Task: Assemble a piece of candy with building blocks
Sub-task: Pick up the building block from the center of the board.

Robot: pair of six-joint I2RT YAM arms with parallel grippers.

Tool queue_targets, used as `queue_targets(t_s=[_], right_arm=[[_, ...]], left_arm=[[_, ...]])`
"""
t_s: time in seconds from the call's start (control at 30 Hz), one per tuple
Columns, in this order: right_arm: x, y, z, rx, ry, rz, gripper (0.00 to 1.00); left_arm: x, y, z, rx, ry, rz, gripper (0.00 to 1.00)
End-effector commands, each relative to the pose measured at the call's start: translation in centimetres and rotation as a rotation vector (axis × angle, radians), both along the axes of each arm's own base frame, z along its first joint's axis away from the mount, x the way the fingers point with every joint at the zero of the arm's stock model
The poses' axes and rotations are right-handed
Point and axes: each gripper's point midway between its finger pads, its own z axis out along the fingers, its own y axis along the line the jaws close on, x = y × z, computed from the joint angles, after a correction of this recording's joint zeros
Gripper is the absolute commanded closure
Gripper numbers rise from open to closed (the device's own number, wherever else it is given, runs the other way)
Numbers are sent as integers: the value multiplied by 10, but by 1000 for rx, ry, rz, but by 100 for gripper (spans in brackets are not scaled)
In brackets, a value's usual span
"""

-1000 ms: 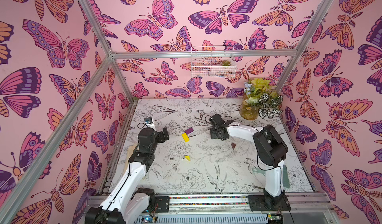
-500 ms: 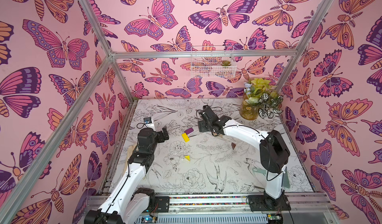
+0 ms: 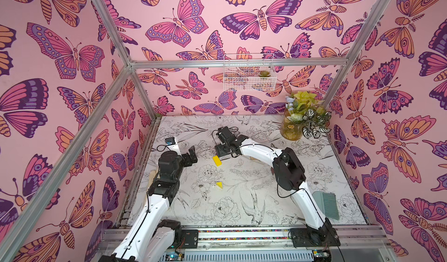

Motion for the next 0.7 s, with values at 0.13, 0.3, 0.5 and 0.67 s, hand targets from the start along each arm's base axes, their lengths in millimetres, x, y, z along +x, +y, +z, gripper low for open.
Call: queue_targets(t_s=[0.13,0.3,0.5,0.67], right_arm=[[-7,11,-11,-106,33,74,22],[-9,7,-18,-145,52,74,22],[-11,3,-23,-179,75,74,22],[-11,3,-25,-185,84,72,22]], left_arm=[[-7,-1,-11,-8,28,-10,0],[-7,-2,-15,-4,39,-12,0],[-6,-2,-16,-3,45,-12,0],[-6,-2,-18,-3,49,-12,0]])
